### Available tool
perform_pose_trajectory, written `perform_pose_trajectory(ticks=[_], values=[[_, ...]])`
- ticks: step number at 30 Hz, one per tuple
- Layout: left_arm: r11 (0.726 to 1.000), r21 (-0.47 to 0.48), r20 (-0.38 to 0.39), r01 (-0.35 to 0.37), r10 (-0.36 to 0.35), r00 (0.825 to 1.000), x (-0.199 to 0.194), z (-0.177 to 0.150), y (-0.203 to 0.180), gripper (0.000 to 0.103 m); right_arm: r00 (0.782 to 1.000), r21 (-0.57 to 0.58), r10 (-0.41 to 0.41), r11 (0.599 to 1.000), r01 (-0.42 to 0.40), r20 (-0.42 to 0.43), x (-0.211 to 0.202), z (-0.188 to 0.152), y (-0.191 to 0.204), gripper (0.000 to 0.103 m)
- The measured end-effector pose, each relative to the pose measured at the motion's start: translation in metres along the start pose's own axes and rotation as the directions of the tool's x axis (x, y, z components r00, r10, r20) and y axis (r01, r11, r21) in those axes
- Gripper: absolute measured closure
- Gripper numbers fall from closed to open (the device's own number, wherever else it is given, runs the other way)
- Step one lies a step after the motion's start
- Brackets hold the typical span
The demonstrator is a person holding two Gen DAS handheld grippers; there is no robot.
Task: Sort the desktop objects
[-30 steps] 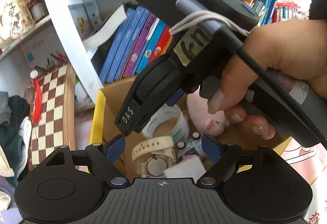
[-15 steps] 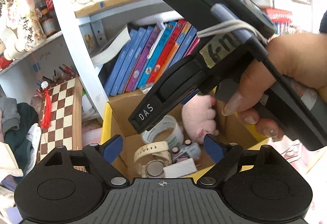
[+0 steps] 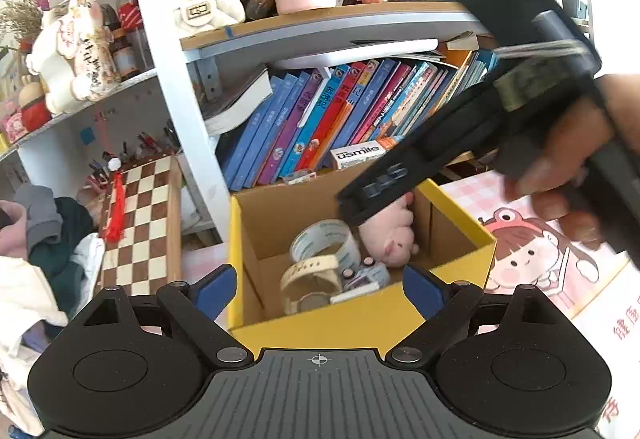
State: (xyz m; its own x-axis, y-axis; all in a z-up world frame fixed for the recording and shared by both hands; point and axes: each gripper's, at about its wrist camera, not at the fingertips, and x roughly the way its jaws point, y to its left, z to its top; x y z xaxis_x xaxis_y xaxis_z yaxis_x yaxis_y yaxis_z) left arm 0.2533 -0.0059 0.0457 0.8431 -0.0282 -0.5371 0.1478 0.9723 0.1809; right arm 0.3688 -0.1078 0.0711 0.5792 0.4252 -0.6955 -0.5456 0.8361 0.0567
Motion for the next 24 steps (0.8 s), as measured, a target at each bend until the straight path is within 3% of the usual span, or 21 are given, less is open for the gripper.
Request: perform_pose_trajectory(ticks=[12, 24], values=[[0.999, -0.033, 0.021, 0.016, -0.015, 1.000, -0.041, -0.025, 0.018, 0.011, 0.995, 0.052, -0.074, 0.996, 0.070, 0.072, -0.061, -0.044, 0.020, 0.025], [0.998, -0.065, 0.005, 0.024, -0.024, 1.000, -0.066, -0.053, 0.029, 0.011, 0.988, 0.095, -0.133, 0.988, 0.125, 0.083, -0.087, -0.093, 0.046, 0.023]])
